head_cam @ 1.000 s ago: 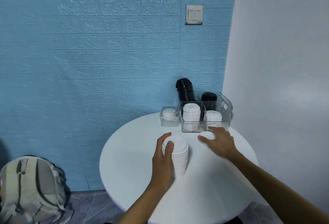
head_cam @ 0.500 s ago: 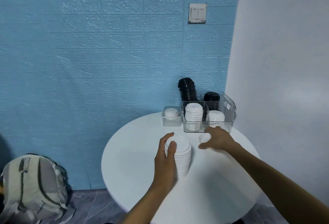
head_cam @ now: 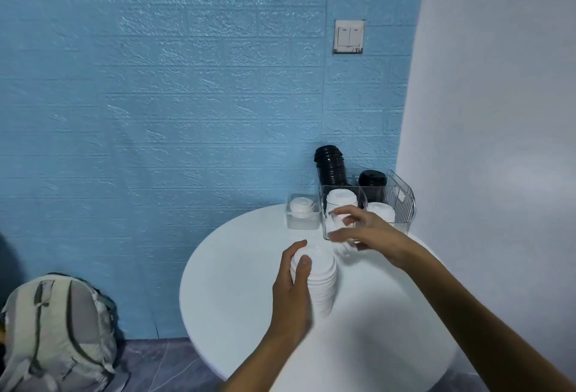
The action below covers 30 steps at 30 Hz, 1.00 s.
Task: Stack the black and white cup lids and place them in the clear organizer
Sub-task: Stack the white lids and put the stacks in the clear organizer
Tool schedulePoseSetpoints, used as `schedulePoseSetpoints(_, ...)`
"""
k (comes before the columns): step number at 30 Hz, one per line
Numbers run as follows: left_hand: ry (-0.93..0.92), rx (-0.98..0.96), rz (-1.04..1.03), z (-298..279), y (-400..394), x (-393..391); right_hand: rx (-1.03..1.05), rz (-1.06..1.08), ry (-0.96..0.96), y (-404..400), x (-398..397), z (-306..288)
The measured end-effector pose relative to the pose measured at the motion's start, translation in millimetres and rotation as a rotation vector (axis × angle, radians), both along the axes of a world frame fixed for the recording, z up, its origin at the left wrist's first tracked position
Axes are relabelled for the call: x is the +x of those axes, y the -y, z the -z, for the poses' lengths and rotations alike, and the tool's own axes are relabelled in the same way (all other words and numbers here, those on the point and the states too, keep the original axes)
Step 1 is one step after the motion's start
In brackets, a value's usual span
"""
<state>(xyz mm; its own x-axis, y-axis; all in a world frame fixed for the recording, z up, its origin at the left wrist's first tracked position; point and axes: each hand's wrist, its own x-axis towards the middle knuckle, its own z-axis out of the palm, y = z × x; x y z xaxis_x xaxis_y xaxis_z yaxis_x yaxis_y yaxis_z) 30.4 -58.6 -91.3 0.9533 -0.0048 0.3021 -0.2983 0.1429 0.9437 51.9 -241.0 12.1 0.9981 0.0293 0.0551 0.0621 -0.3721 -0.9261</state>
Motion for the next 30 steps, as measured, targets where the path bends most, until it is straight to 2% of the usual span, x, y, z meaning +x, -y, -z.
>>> schedulePoseSetpoints(2,0.004,0.006,-0.004,-0.7,0.2,-0.2,0.041,-0.024,0.035,-10.0,-7.2,-4.3)
schedulePoseSetpoints(8,0.008,-0.004,-0.004,-2.8,0.0,-1.3,-0.095,-0.082,0.095,-21.3,-15.2,-15.2)
schedulePoseSetpoints(16,0.005,0.016,0.006,-3.3,-0.7,-2.9,0.151,-0.058,0.361,-49.6,-16.8,5.3)
schedulePoseSetpoints(24,-0.048,0.042,-0.014,-6.0,-3.4,-3.2,0.328,0.015,0.404,-66.0,-14.9,48.1)
schedulePoseSetpoints(30,-0.045,0.050,-0.018,-8.0,-2.9,-5.1,0.361,0.077,0.416,-70.9,-20.8,68.3)
